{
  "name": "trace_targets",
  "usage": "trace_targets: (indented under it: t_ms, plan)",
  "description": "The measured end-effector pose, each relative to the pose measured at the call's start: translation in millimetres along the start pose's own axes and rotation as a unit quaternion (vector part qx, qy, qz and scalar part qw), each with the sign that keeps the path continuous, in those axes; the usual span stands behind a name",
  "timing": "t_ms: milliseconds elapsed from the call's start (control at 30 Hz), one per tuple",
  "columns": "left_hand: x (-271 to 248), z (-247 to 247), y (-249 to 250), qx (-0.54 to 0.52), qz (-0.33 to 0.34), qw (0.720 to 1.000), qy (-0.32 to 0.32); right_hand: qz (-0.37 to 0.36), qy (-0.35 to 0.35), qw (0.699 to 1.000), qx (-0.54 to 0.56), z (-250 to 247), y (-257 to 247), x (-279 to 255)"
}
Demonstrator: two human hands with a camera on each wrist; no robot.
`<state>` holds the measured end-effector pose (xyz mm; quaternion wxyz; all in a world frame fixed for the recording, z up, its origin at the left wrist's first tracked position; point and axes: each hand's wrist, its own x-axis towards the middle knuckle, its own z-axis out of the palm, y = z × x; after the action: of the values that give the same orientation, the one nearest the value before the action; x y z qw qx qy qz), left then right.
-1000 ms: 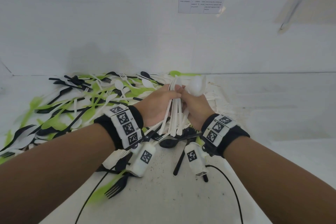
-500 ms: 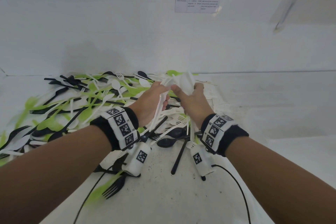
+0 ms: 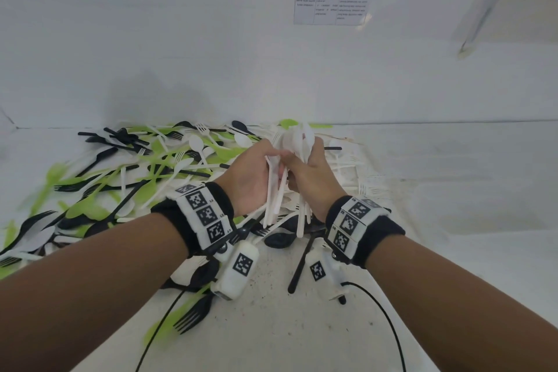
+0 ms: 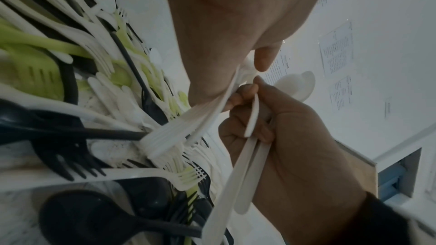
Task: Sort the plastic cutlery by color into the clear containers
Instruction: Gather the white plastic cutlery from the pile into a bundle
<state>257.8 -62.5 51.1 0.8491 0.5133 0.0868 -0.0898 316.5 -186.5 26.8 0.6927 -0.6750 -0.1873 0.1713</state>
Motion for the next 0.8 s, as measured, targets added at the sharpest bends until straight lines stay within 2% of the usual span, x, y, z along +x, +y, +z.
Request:
trace_targets:
  t_ms: [167, 333, 467, 600, 767, 800]
  plan:
    - [-3.6, 2.6, 0.7, -0.007, 0.003, 1.0, 0.008, -0.011, -0.022, 0.999, -0.035, -0.8, -6.1, -3.5]
    - [-2.5, -1.8, 2.9, -0.022, 0.013, 1.0, -0.001, -0.065, -0.05, 0.991, -0.109, -2.3, -6.9, -0.9]
    - [1.3, -11.8, 2.7, -0.002, -0.005, 1.0, 0.03, -0.047, -0.068, 0.988, -0.127, -2.7, -5.4, -0.6]
    - [0.7, -15.2, 1.9, 0.017, 0.016, 0.995, 0.096, -0.033, -0.094, 0.989, -0.106, -0.5, -5.2, -2.5]
    - [0.4, -16.2, 1.7, 0.022, 0.015, 0.998, 0.052, 0.009, -0.126, 0.989, -0.075, -7.3, -11.0, -6.3]
    - [1.1, -17.0, 1.8, 0.015, 0.018, 0.998, 0.059, 0.025, -0.127, 0.99, -0.059, -8.1, -11.3, -6.3]
